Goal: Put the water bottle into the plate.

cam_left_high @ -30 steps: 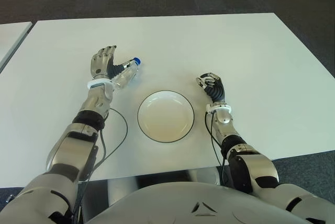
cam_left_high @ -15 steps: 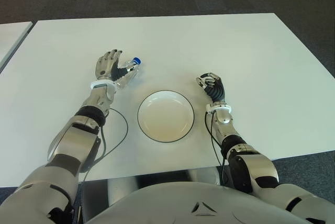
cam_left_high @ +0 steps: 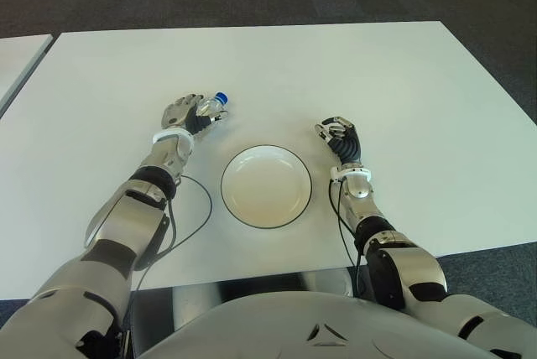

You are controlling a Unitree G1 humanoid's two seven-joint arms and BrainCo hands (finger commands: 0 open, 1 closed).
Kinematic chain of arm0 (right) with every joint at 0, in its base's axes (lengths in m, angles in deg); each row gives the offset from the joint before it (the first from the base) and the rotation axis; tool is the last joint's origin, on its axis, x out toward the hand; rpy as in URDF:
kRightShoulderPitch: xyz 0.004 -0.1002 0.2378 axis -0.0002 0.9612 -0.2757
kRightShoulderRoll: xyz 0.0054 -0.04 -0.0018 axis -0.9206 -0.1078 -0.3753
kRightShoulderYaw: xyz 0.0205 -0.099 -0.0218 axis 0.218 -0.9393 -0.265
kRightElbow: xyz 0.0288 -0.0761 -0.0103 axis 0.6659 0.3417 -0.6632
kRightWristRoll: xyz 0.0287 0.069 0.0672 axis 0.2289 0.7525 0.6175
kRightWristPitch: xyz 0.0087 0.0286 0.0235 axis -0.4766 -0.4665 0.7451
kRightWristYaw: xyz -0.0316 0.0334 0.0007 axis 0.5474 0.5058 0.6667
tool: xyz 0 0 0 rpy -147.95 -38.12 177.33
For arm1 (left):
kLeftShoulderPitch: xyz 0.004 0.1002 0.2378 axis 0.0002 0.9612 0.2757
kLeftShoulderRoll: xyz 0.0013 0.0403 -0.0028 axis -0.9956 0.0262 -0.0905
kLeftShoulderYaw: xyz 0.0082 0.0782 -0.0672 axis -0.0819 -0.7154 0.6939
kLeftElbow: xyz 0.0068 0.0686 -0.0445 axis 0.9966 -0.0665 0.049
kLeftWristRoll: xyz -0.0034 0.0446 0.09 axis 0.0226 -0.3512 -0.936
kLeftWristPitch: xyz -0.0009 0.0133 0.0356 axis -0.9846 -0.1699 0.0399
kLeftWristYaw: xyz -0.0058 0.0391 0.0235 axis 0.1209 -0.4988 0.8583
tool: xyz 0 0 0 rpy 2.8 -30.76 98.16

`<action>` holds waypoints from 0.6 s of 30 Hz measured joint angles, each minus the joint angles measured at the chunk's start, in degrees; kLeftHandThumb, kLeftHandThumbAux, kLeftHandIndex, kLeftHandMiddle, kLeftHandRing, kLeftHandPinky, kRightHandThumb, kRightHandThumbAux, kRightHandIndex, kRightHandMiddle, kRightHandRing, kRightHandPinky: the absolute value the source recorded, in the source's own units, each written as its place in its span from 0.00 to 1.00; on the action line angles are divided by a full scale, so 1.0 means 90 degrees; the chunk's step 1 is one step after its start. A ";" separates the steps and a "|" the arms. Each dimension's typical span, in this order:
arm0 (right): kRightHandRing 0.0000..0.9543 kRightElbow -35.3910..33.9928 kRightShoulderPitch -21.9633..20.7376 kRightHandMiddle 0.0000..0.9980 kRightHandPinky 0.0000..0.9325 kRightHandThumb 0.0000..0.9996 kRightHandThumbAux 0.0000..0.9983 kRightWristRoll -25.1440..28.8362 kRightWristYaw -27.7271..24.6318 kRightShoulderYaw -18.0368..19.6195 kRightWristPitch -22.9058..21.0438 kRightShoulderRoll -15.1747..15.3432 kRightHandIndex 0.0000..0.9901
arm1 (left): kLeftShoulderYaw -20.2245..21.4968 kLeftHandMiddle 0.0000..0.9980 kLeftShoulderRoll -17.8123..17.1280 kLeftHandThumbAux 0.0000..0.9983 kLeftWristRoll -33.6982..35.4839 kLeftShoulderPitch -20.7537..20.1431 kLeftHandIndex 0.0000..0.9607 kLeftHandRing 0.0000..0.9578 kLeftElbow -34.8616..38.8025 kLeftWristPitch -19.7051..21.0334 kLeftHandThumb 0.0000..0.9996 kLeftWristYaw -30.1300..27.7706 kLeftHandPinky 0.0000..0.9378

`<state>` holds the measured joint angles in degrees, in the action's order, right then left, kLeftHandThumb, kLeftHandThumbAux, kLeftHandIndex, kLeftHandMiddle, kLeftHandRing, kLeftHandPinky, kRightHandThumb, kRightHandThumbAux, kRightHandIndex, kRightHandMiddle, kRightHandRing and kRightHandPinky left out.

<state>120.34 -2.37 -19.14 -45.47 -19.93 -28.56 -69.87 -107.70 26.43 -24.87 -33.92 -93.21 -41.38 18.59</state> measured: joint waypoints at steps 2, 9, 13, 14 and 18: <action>0.91 -0.0011 0.0002 0.88 0.94 0.74 0.71 0.0000 0.0003 0.0000 -0.0012 -0.0001 0.44 | -0.0046 0.00 0.0005 0.12 0.0010 -0.0037 0.00 0.00 -0.0046 0.0043 0.52 -0.0073 0.00; 0.91 -0.0037 0.0021 0.88 0.94 0.74 0.71 0.0004 -0.0002 0.0002 -0.0031 -0.0007 0.44 | -0.0225 0.00 0.0050 0.17 0.0031 -0.0149 0.00 0.00 -0.0122 0.0241 0.52 -0.0415 0.00; 0.92 -0.0045 0.0028 0.89 0.95 0.74 0.71 0.0003 -0.0001 0.0000 -0.0031 -0.0005 0.44 | -0.0332 0.00 0.0109 0.22 0.0023 -0.0258 0.00 0.00 -0.0166 0.0486 0.55 -0.0576 0.00; 0.92 -0.0045 0.0028 0.89 0.95 0.74 0.71 0.0003 0.0000 -0.0001 -0.0031 -0.0004 0.44 | -0.0364 0.00 0.0130 0.23 0.0018 -0.0278 0.00 0.00 -0.0185 0.0565 0.55 -0.0595 0.00; 0.92 -0.0049 0.0029 0.89 0.95 0.74 0.71 -0.0006 0.0017 -0.0015 -0.0031 0.0000 0.44 | -0.0512 0.00 0.0216 0.28 0.0002 -0.0337 0.00 0.00 -0.0236 0.0833 0.57 -0.0599 0.00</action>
<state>119.90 -2.11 -19.19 -45.31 -20.07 -28.83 -69.87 -112.31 28.37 -24.85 -36.95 -95.33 -33.88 13.20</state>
